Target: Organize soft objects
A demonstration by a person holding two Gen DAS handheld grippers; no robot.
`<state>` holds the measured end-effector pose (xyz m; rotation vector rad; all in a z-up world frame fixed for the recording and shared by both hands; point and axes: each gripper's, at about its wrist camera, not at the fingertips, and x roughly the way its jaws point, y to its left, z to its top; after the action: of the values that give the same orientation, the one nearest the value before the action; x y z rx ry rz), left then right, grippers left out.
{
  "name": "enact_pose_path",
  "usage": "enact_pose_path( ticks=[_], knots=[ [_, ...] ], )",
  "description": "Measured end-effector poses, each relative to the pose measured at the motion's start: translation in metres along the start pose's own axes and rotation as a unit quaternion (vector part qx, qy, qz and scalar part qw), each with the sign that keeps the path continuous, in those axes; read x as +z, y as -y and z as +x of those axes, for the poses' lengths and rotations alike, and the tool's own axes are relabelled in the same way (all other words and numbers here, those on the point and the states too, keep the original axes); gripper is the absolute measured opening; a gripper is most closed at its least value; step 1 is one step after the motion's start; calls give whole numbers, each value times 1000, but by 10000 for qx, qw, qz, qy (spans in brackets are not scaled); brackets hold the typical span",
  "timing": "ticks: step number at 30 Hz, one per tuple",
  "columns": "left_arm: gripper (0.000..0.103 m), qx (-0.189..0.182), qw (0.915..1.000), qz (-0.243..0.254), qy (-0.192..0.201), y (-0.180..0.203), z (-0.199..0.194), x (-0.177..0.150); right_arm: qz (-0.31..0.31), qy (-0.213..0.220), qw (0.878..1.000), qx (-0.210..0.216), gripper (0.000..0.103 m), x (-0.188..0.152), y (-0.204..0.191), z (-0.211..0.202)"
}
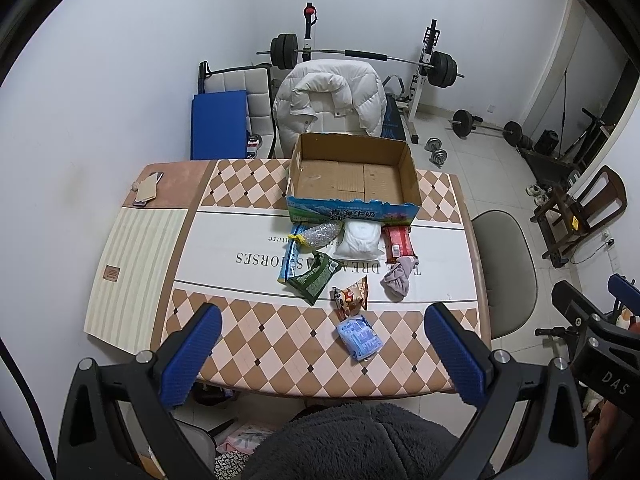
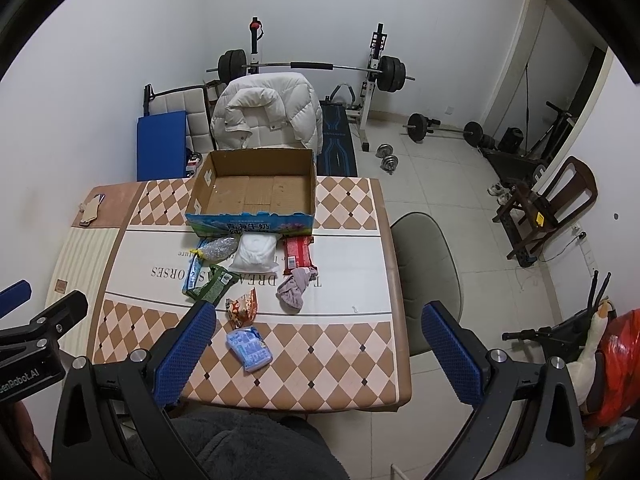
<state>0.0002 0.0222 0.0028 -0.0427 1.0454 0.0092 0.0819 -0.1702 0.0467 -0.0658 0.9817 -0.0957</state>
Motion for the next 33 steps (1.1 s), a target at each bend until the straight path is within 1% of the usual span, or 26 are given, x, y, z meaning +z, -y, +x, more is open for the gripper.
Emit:
enact_pose_path(
  ticks=[14,16,18,20,22,25,27,29,31,33],
  knots=[
    [103,7,10000,-57,39,-6,-3,2,-23,20,10000,30,103,0,-5,-4],
    [103,31,9999,-93,61,-11,1,3,-78,-32,10000,6,103,0,-8,3],
    [103,139,9998,-94,47,-16,16,4,-204,-152,9997,23,103,-2,-14,20],
    [103,311,9995,-83,-49,-21,39,1,-303,-389,9985,253,103,-4,-21,51],
    [103,467,9986,-95,-246,-28,71,-4,-423,-774,9949,488,103,-9,-32,95],
    [103,769,9948,-83,-656,-40,126,-17,-643,-1438,9843,794,103,-29,-53,174],
    [103,839,9908,-103,-1056,-51,169,-29,-742,-1758,9778,870,103,-48,-68,221],
    [103,826,9868,-116,-1386,-61,204,-40,-850,-2166,9687,868,103,-69,-85,273],
    [103,868,9840,-81,-1551,-68,231,-49,-852,-2469,9610,910,103,-90,-100,315],
    [103,894,9828,77,-1616,-72,252,-56,-804,-2768,9527,959,103,-110,-113,351]
  ],
)
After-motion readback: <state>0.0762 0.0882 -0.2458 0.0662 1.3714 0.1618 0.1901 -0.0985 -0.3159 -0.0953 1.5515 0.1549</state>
